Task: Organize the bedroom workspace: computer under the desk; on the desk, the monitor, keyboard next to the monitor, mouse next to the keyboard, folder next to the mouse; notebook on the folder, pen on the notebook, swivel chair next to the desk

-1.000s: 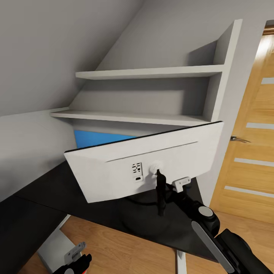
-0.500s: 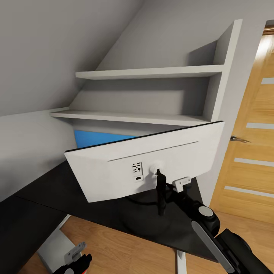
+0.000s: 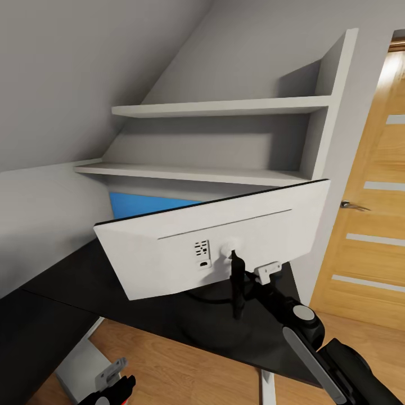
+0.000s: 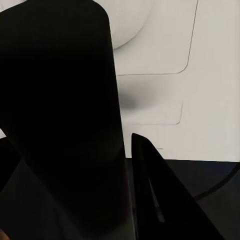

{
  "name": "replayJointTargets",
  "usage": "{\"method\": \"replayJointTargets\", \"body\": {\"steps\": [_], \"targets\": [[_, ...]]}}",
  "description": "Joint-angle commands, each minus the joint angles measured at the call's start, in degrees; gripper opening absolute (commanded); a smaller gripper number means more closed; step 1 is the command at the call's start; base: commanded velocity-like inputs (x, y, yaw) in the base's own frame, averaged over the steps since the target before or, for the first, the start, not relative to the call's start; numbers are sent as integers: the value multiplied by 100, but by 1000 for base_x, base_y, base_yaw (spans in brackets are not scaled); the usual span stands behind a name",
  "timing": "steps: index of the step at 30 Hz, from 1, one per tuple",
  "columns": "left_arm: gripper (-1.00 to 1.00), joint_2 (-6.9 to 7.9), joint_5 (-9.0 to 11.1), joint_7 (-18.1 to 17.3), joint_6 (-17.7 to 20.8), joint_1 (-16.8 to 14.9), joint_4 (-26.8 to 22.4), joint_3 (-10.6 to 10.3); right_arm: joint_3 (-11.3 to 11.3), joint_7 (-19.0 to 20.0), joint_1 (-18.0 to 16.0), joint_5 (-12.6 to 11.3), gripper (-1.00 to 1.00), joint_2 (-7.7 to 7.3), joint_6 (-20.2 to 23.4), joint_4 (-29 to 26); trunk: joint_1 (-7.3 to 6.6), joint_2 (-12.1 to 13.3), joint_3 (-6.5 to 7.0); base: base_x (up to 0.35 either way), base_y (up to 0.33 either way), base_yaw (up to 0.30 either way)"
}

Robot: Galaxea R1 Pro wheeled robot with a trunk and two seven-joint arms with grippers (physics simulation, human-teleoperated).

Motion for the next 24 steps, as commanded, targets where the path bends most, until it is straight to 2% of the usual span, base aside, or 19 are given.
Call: {"method": "replayJointTargets", "body": {"steps": [1,12,24], "targets": [[100,-2,51,40,16,-3,-10,4,18,-89,-13,-51,-100,0,12,-15,3,-13,-11,0,0,0],[100,7,49,48,16,-3,-10,5,29,-76,-6,-97,-100,30,37,-23,3,-13,-11,5,-10,26],[100,14,60,33,23,-3,-10,6,25,-81,-4,-93,-100,37,78,-24,3,-13,-11,20,-37,272]]}}
